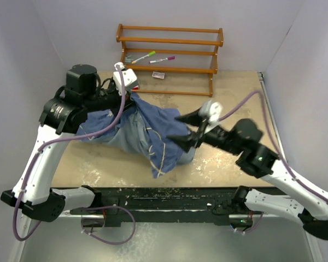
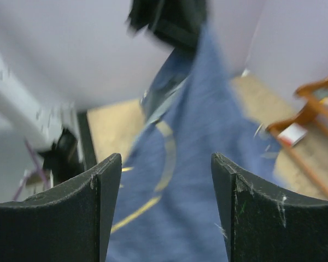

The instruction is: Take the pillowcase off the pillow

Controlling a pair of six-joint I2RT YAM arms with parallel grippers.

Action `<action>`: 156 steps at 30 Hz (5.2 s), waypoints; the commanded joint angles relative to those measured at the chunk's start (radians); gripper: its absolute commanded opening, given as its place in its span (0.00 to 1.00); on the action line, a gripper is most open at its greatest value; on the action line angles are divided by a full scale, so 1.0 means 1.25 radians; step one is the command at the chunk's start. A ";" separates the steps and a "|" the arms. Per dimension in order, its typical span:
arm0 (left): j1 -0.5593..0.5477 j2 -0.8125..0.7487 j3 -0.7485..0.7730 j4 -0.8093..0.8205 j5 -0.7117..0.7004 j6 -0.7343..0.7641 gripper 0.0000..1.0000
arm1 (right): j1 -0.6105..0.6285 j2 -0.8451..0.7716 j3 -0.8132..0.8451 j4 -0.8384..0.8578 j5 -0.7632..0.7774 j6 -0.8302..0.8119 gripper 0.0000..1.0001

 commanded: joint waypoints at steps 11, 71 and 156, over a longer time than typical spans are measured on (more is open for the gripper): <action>0.003 -0.003 0.032 0.037 -0.016 0.029 0.00 | 0.299 0.092 -0.161 0.032 0.492 -0.273 0.72; 0.002 -0.066 0.024 -0.108 0.069 0.148 0.00 | 0.255 0.147 -0.041 0.298 0.525 -0.469 0.00; 0.002 -0.109 -0.019 -0.146 -0.038 0.240 0.40 | 0.114 0.268 0.080 0.127 0.263 -0.218 0.00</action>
